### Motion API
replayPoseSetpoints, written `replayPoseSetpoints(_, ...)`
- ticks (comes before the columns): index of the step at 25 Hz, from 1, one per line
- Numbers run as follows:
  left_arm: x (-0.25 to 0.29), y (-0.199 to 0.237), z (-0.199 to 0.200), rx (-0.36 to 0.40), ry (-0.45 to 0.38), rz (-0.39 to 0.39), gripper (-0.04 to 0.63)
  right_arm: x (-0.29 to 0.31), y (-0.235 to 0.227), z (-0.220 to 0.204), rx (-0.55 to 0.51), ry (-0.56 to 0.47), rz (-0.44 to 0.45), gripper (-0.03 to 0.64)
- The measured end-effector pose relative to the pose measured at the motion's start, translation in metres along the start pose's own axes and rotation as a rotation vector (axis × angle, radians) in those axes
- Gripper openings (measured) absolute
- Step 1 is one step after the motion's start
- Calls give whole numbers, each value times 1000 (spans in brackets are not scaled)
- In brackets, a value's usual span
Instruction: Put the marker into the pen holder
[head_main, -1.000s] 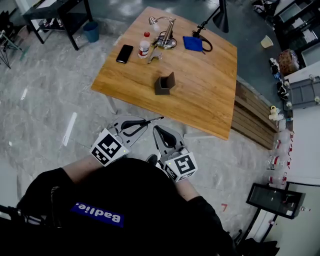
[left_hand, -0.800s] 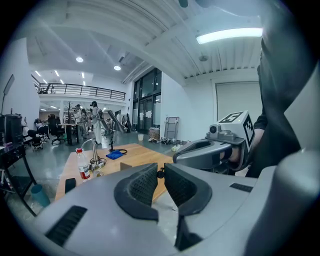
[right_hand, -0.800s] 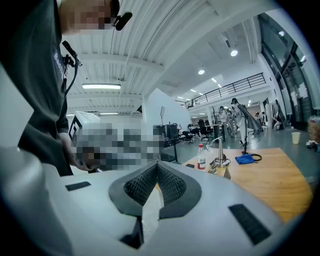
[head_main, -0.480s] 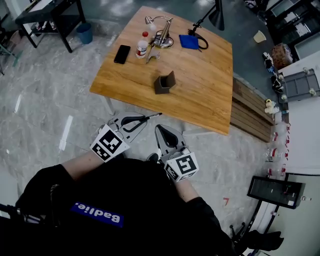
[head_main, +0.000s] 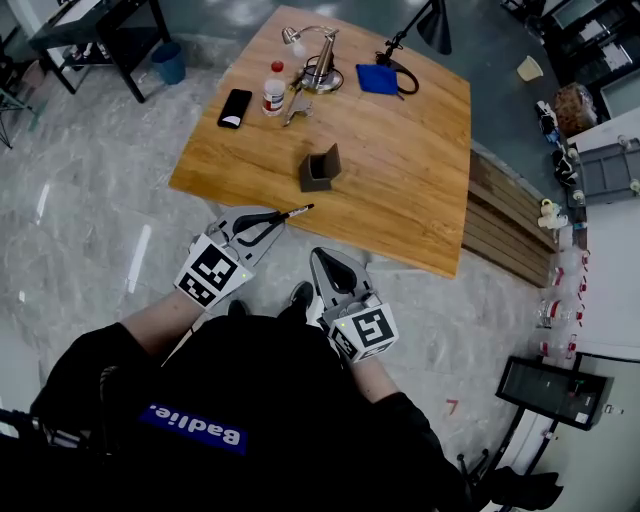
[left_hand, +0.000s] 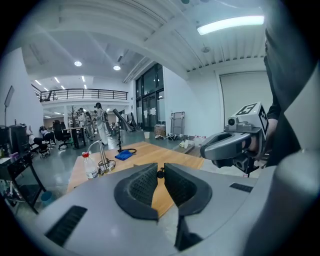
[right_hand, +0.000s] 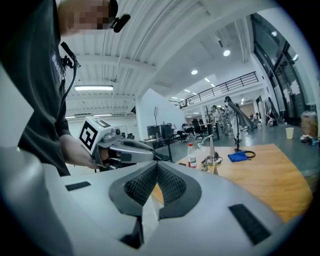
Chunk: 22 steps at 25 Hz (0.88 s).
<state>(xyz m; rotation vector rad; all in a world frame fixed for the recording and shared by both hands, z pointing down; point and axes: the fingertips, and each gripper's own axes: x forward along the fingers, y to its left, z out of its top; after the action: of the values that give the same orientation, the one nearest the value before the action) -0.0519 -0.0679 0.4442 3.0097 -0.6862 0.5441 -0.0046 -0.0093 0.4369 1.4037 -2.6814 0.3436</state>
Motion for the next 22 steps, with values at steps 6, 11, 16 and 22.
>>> replayPoseSetpoints(6,52,30,-6,9,56,84,51,4,-51,1,2,12,51,6)
replayPoseSetpoints(11,90,48,-12,13,101,130,51,6,-89,1,13,24,76,6)
replayPoseSetpoints(16,124,63,-23,32,155,157,51,8,-115,-4,31,35,98,6)
replayPoseSetpoints(22,155,76,-52,47,279,170,51,8,-136,-7,54,47,108,6)
